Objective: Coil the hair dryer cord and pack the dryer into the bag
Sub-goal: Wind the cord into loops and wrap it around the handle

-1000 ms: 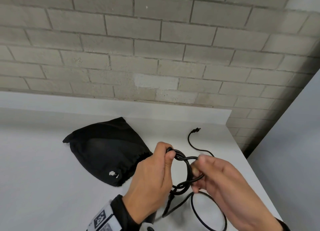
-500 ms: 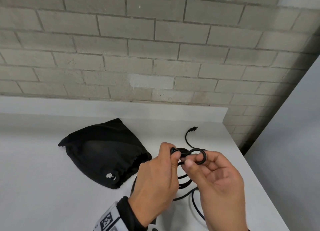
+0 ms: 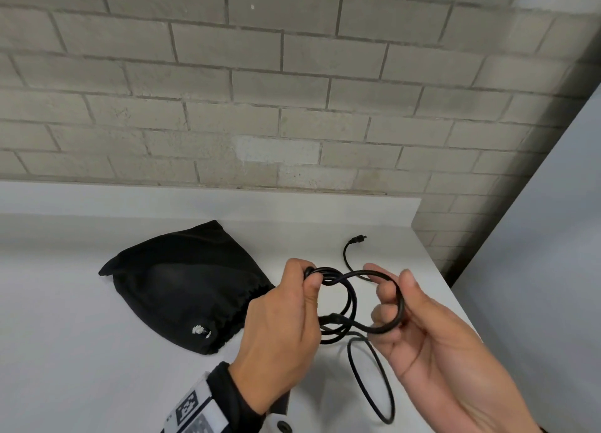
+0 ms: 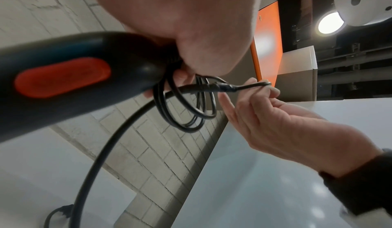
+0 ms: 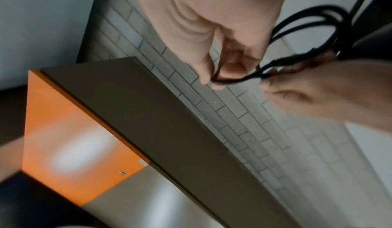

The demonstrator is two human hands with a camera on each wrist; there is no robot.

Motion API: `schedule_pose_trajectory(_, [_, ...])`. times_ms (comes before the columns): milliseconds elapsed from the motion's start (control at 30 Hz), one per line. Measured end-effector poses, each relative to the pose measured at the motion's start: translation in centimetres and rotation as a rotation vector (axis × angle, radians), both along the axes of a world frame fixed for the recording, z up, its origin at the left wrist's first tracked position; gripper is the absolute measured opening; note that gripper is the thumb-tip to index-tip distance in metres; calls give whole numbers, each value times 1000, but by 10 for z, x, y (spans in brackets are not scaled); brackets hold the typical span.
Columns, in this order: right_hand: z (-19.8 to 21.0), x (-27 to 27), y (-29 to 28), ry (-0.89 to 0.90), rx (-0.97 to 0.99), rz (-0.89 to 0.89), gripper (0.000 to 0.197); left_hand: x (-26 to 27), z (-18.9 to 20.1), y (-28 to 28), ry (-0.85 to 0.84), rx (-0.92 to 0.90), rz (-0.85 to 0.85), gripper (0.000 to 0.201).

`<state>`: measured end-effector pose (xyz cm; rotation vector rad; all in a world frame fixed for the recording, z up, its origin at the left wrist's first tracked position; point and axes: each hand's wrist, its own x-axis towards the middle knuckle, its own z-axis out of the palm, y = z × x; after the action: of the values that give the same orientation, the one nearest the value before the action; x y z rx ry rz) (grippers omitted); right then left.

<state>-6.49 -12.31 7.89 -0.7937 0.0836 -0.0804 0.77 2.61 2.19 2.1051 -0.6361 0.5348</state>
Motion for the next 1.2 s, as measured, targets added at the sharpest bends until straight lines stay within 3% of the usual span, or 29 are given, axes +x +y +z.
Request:
schedule_pose_trajectory(233, [-34, 2, 12, -381, -291, -28, 83, 1, -3, -1, 79, -131, -95, 34])
schedule_pose_trajectory(367, [-53, 8, 20, -421, -413, -186, 80, 1, -3, -3, 107, -155, -112, 35])
schedule_pose_trajectory(467, [-68, 11, 30, -406, -582, -383, 52, 1, -3, -3, 118, -159, -127, 33])
schedule_pose_trajectory(533, [-76, 11, 33, -408, -806, -510, 29, 2, -4, -4, 123, -151, -124, 31])
schedule_pose_trajectory(600, [-83, 10, 35, -425, -987, -543, 24, 3, -5, -5, 117, -140, -119, 31])
schedule_pose_trajectory(700, [-76, 7, 35, -302, -779, -467, 35, 2, -5, -6, 96, -110, -101, 34])
schedule_pose_trajectory(867, [-52, 1, 12, -198, -163, -181, 48, 13, -2, -1, 68, -151, -69, 38])
schedule_pose_trajectory(967, [-39, -11, -13, -135, -171, -107, 55, 22, -1, 6, 65, -155, -49, 37])
schedule_pose_trajectory(1033, [-26, -24, -31, -49, -393, -77, 61, 30, -2, 15, 63, -161, -27, 37])
schedule_pose_trajectory(1133, [-13, -39, -63, 64, -1085, -14, 55, 39, -5, 29, 74, -163, -2, 34])
schedule_pose_trajectory(1200, [-5, -45, -77, 130, -1235, 85, 62, 35, -4, 29, 66, -110, -7, 31])
